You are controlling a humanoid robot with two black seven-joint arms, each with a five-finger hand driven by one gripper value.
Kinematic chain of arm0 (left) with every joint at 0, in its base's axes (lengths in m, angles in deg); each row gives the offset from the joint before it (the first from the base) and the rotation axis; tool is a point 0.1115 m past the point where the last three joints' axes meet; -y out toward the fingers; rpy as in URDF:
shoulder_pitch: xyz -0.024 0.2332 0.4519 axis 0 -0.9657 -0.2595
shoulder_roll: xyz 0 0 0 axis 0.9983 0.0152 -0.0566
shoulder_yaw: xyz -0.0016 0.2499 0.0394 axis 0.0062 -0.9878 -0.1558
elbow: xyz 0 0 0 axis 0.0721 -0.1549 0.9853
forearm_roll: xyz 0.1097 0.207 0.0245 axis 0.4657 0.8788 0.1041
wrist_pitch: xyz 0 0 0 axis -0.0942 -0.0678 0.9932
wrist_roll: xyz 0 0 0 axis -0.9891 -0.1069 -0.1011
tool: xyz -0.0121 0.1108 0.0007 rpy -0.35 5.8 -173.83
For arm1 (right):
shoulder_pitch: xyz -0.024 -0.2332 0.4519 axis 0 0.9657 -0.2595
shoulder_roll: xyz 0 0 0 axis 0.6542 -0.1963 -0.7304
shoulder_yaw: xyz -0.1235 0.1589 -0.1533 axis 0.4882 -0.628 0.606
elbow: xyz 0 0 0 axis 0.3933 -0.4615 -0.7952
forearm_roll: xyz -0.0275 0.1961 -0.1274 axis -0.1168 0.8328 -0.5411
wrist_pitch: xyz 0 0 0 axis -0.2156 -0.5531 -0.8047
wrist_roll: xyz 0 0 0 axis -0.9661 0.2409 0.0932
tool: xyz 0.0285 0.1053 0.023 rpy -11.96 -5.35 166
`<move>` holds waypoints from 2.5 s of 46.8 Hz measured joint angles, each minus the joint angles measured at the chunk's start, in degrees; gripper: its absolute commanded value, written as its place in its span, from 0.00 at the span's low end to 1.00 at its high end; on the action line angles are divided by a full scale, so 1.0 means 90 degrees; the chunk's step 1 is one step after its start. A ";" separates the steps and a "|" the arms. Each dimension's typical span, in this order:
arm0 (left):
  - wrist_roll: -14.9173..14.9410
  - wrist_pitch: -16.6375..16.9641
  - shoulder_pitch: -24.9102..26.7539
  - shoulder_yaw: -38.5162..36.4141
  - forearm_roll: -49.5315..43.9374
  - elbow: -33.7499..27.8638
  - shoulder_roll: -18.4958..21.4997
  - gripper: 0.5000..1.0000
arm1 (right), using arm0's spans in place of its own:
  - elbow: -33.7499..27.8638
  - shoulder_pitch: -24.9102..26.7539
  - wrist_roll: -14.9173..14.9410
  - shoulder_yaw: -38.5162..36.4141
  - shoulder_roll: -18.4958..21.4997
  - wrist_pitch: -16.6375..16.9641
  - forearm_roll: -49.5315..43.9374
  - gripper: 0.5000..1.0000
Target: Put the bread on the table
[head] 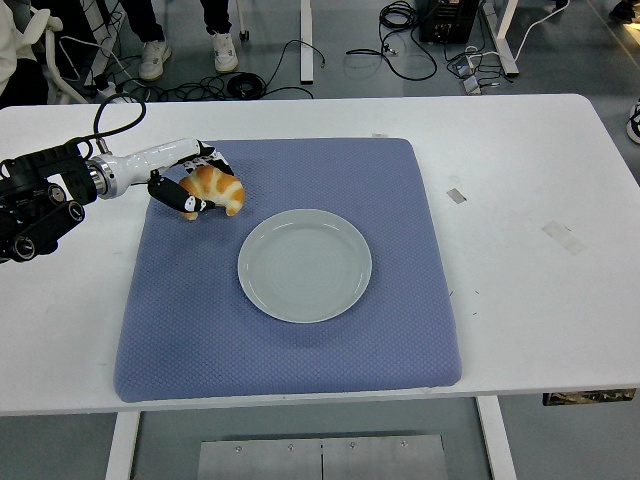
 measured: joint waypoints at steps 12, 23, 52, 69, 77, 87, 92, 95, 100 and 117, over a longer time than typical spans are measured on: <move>0.0000 -0.0023 0.0000 0.0005 0.0000 -0.0006 0.0007 0.74 | 0.0001 0.0000 0.0000 0.0000 0.0000 0.0000 0.0000 1.00; 0.0000 -0.0031 0.0009 0.0004 0.0000 -0.0034 0.0008 0.91 | 0.0002 0.0000 0.0000 0.0000 0.0000 0.0000 0.0000 1.00; 0.0000 -0.0064 0.0174 0.0087 -0.1638 -0.0079 0.0060 0.96 | 0.0000 0.0000 0.0000 0.0000 0.0000 0.0002 0.0000 1.00; 0.0057 0.0066 0.0246 0.0109 -0.3232 -0.0005 0.0003 0.96 | 0.0000 0.0000 0.0000 0.0000 0.0000 0.0002 0.0000 1.00; 0.0059 0.0368 0.0230 0.0114 -0.3647 -0.0003 -0.0175 0.96 | -0.0001 0.0000 0.0000 0.0000 0.0000 0.0002 0.0000 1.00; 0.0077 0.0376 0.0183 0.0344 -0.4586 -0.0003 -0.0219 0.96 | 0.0000 0.0000 0.0001 0.0000 0.0000 0.0002 0.0000 1.00; 0.0099 0.0299 0.0151 0.0463 -0.5146 -0.0001 -0.0277 0.96 | -0.0001 0.0000 0.0000 0.0000 0.0000 0.0002 0.0000 1.00; 0.0179 0.0255 0.0130 0.0495 -0.5403 0.0003 -0.0330 0.96 | -0.0001 0.0001 0.0000 0.0000 0.0000 0.0002 0.0000 1.00; 0.0758 0.0241 0.0061 0.0801 -0.6019 0.0003 -0.0395 0.97 | 0.0000 0.0000 0.0000 0.0000 0.0000 0.0001 0.0000 1.00; 0.1385 0.0236 -0.0471 0.2552 -0.6495 0.0241 -0.0672 0.96 | 0.0001 0.0000 0.0000 0.0000 0.0000 0.0000 0.0000 1.00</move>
